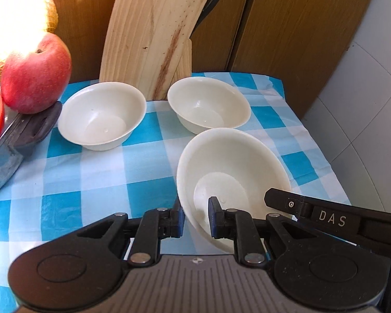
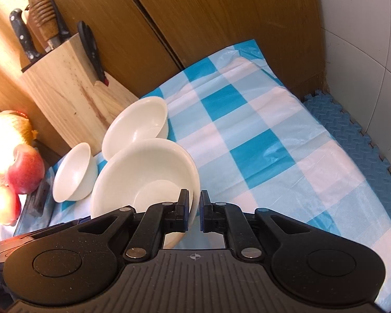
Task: Organize plates and bowls
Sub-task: 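Carry the cream bowl with both tools toward the bowls by the knife block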
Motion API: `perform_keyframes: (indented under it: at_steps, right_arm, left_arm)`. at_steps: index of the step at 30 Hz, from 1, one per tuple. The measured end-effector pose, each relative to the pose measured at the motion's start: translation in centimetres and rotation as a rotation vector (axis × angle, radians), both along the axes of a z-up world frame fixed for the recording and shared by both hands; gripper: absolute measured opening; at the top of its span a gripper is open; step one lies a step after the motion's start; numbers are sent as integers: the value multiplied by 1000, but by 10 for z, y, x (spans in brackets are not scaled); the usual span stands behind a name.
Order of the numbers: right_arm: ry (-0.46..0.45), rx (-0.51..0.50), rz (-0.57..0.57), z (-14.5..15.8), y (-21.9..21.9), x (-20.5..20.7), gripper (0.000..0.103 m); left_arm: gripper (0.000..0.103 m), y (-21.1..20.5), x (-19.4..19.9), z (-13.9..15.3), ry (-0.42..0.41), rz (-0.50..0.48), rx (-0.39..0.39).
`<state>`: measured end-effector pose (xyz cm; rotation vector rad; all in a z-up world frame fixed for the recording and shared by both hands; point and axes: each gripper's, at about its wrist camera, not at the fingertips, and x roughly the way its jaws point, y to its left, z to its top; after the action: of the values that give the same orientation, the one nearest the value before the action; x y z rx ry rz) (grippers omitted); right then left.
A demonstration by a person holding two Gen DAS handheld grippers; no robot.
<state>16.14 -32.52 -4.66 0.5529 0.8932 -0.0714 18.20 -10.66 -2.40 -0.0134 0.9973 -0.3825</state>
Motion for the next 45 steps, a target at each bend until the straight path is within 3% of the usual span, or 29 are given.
perform_keyframes:
  at_steps: [8, 16, 21, 27, 35, 45]
  right_arm:
    - [7, -31, 131, 6, 68, -15, 13]
    - [-3, -77, 182, 6, 107, -13, 14]
    - [35, -124, 191, -6, 107, -7, 16]
    - [24, -88, 169, -5, 90, -4, 32]
    - [-53, -31, 80, 10, 61, -3, 36]
    - [-124, -5, 38, 21, 65, 20, 48]
  left_arm:
    - [14, 56, -19, 8, -5, 86, -7]
    - [14, 60, -4, -14, 36, 90, 5]
    - [15, 57, 6, -19, 60, 82, 40]
    - [23, 83, 15, -6, 79, 135, -64]
    - [31, 96, 23, 5, 55, 214, -137]
    - [35, 101, 47, -3, 59, 346, -217]
